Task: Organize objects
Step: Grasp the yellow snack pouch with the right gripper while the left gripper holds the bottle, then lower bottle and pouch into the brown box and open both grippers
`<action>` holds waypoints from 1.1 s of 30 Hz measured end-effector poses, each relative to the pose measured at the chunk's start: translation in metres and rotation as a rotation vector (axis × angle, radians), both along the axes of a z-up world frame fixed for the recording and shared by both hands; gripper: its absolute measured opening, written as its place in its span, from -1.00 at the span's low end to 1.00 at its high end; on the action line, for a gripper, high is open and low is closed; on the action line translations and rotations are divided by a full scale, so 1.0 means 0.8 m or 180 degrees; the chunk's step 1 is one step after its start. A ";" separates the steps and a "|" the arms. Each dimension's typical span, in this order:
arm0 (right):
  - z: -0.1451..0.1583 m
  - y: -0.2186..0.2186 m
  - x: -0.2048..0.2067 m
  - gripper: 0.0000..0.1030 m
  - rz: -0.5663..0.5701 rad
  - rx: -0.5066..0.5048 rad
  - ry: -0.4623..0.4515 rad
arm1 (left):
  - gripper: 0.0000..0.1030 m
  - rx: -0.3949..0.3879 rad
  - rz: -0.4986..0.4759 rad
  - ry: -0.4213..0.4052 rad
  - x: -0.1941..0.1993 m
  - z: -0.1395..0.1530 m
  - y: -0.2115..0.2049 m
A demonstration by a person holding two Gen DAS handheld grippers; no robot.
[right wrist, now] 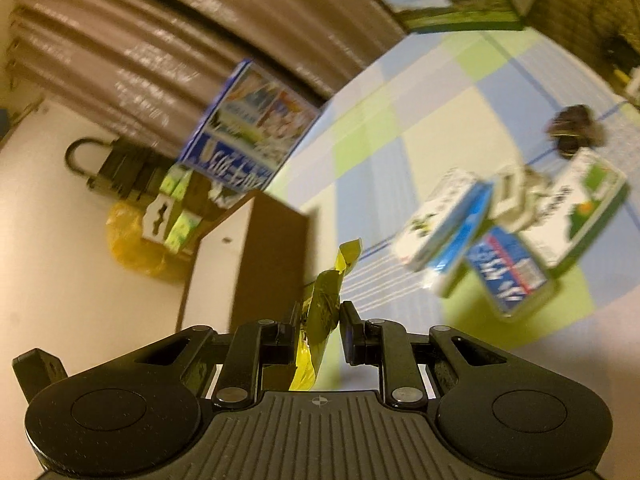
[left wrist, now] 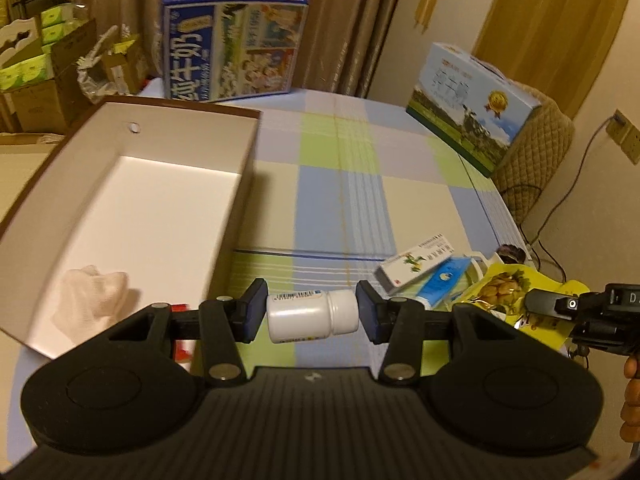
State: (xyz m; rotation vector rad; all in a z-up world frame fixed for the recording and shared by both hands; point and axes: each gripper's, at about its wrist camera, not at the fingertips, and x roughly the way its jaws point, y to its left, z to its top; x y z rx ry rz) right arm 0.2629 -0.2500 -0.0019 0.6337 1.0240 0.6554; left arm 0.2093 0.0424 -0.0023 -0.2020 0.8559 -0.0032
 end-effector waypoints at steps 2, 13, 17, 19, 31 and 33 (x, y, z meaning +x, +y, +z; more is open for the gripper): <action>0.003 0.021 -0.001 -0.65 0.0090 0.0012 -0.0040 | -0.16 -0.0001 0.0056 -0.0025 -0.007 0.004 0.014; 0.014 0.150 -0.006 -0.65 0.0620 0.0092 -0.0228 | -0.16 0.0081 0.0395 -0.0102 -0.037 0.017 0.107; 0.011 0.196 -0.006 -0.65 0.0783 0.0098 -0.0254 | -0.16 0.0133 0.0490 -0.0082 -0.043 0.015 0.140; 0.009 0.217 -0.006 -0.65 0.0853 0.0076 -0.0278 | -0.16 0.0166 0.0524 -0.0065 -0.044 0.013 0.155; -0.015 0.321 0.009 -0.65 0.1134 -0.0444 -0.0516 | -0.16 0.0312 0.0480 0.0107 -0.012 -0.016 0.218; -0.020 0.335 0.012 -0.65 0.1160 -0.0552 -0.0566 | -0.16 0.0303 0.0458 0.0136 -0.003 -0.022 0.222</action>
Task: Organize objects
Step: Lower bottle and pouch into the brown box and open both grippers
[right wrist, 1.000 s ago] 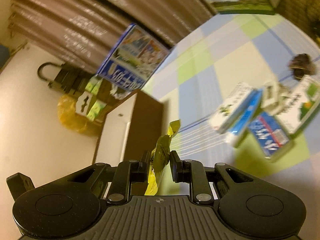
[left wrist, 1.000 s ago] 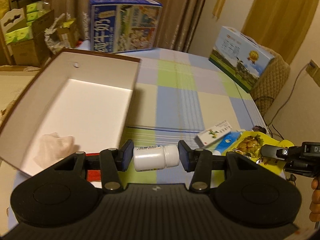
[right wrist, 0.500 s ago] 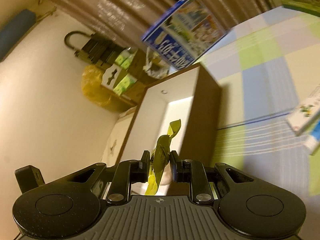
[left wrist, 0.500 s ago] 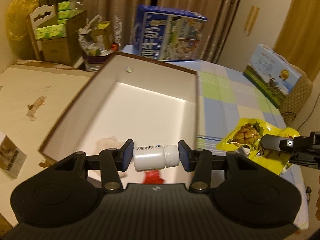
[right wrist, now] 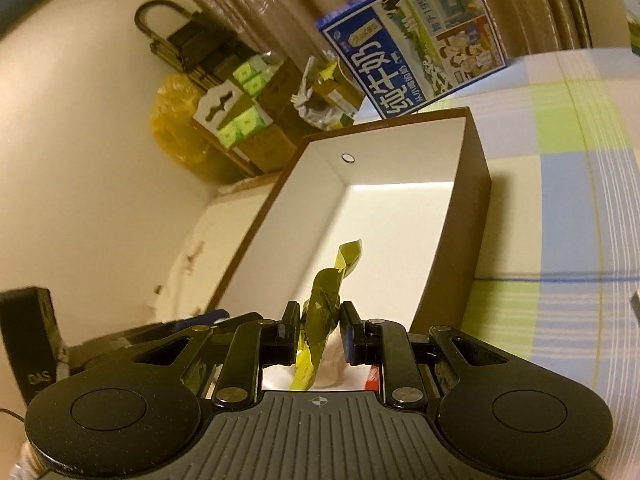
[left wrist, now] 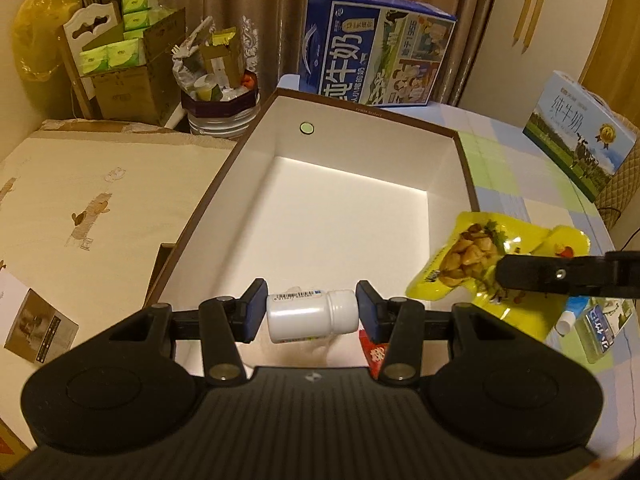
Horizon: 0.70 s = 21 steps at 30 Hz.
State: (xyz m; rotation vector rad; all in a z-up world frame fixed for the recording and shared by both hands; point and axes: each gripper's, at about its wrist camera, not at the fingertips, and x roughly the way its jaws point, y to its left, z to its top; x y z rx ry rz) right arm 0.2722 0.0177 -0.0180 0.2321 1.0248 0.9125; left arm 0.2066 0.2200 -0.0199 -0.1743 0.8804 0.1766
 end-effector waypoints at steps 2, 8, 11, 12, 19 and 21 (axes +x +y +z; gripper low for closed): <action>-0.007 0.011 0.004 -0.65 0.0008 -0.0123 -0.0052 | -0.16 -0.0004 -0.0021 0.0031 0.009 -0.007 0.004; -0.026 0.040 0.015 -0.65 0.0064 -0.0391 -0.0175 | -0.16 -0.0032 -0.0067 0.0125 0.033 -0.026 0.011; -0.035 0.054 0.019 -0.65 0.0098 -0.0540 -0.0274 | -0.16 -0.0046 -0.0086 0.0172 0.043 -0.032 0.015; -0.037 0.059 0.019 -0.65 0.0110 -0.0595 -0.0328 | -0.16 -0.0051 -0.0107 0.0188 0.046 -0.034 0.016; -0.054 0.081 0.024 -0.65 0.0168 -0.0866 -0.0545 | -0.16 -0.0046 -0.0154 0.0268 0.066 -0.047 0.019; -0.058 0.086 0.024 -0.65 0.0202 -0.0905 -0.0605 | -0.16 -0.0041 -0.0166 0.0289 0.071 -0.050 0.021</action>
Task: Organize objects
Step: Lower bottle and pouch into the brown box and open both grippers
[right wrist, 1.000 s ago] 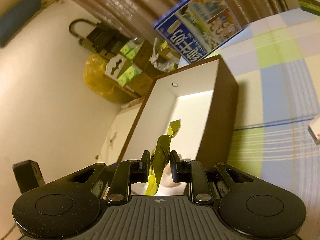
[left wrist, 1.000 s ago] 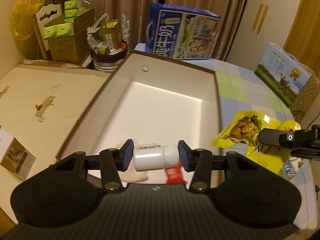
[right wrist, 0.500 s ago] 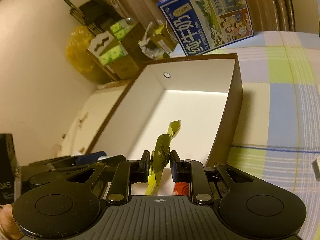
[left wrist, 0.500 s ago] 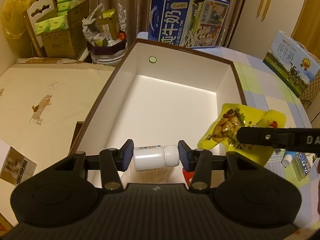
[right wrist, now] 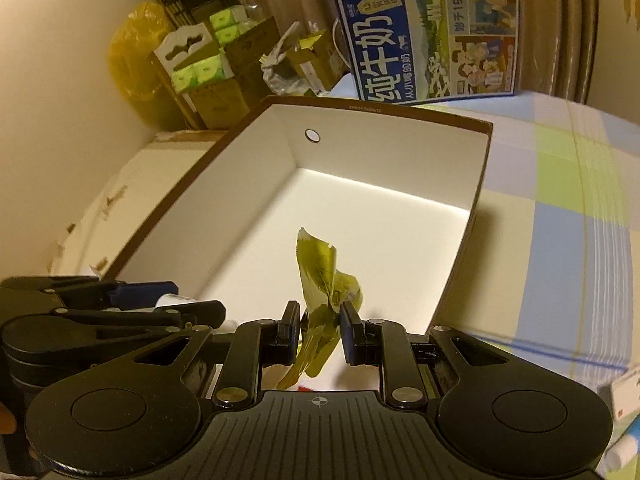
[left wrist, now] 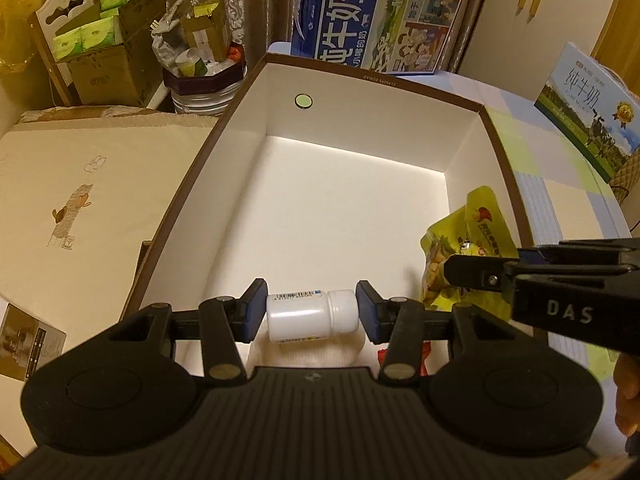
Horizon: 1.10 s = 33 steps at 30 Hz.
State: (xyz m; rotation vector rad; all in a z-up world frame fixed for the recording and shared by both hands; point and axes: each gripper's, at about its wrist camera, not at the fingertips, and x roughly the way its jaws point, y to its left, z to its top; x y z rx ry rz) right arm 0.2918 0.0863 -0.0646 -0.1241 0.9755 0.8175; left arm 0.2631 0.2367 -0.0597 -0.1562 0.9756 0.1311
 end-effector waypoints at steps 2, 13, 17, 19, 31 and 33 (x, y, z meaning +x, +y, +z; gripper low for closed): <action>-0.003 0.005 0.001 -0.65 0.0039 -0.0039 -0.0032 | -0.16 0.0005 -0.0006 0.0022 0.004 -0.004 0.001; -0.002 0.004 0.009 -0.51 0.0013 -0.0105 -0.0064 | -0.16 0.0004 -0.0056 0.0081 0.021 -0.012 0.003; -0.002 0.001 0.009 -0.48 0.0013 -0.0106 -0.0045 | -0.16 0.0012 -0.0074 0.0081 0.029 -0.012 0.004; -0.002 0.000 0.009 -0.47 0.0012 -0.0103 -0.0045 | -0.16 0.0009 -0.0092 0.0087 0.034 -0.013 0.004; 0.010 -0.016 0.004 -0.30 0.0058 0.0011 0.0005 | 0.16 0.0067 -0.0090 0.0011 0.038 -0.003 0.004; 0.014 -0.019 0.000 -0.27 0.0073 0.0041 0.0011 | 0.29 0.0081 -0.0076 -0.0009 0.033 0.001 0.005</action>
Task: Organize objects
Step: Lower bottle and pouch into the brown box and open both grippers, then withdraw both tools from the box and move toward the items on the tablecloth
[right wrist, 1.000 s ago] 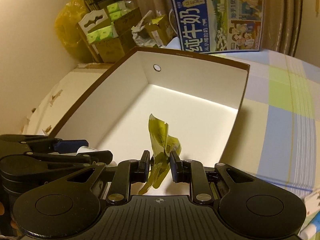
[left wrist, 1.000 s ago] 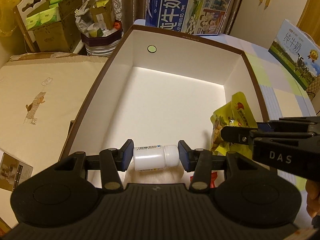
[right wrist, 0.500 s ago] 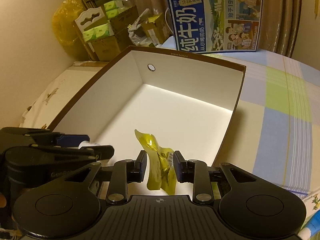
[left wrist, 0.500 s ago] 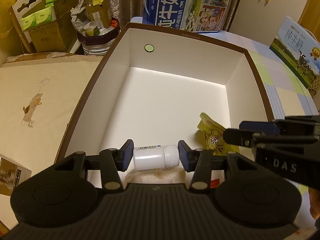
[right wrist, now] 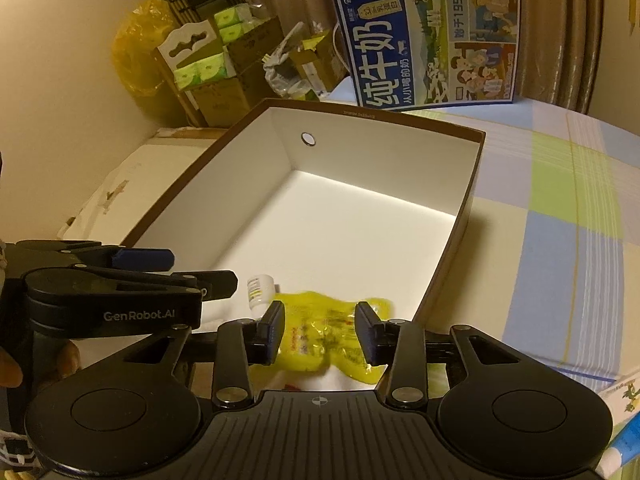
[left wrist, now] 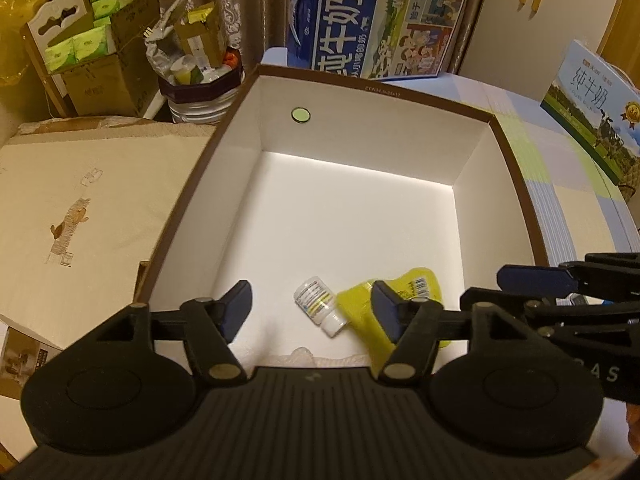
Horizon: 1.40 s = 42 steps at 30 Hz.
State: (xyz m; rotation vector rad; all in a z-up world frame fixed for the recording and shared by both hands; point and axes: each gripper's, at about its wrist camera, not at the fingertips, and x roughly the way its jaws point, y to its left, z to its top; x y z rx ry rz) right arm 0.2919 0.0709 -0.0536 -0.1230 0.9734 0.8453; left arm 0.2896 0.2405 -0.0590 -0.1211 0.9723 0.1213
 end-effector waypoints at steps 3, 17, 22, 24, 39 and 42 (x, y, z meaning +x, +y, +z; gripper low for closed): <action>0.005 -0.003 -0.007 -0.23 0.0038 0.0019 0.0003 | 0.33 0.0031 -0.0015 0.0006 -0.008 0.005 0.000; 0.031 -0.039 -0.041 -0.18 0.0048 0.0189 0.0043 | 0.51 -0.0003 0.0066 0.0009 -0.064 0.035 -0.010; 0.039 -0.060 -0.053 -0.17 -0.0009 0.0253 0.0051 | 0.54 -0.0017 0.0004 -0.0040 -0.083 0.047 -0.023; 0.043 -0.068 -0.057 -0.17 -0.0030 0.0282 0.0050 | 0.54 -0.0027 -0.0007 -0.0052 -0.089 0.050 -0.028; 0.056 -0.172 -0.089 -0.17 -0.0450 0.0404 0.0161 | 0.55 -0.0118 -0.0366 -0.0131 -0.125 0.068 -0.101; 0.057 -0.204 -0.095 -0.17 -0.0572 0.0399 0.0171 | 0.55 -0.0139 -0.0487 -0.0132 -0.126 0.069 -0.124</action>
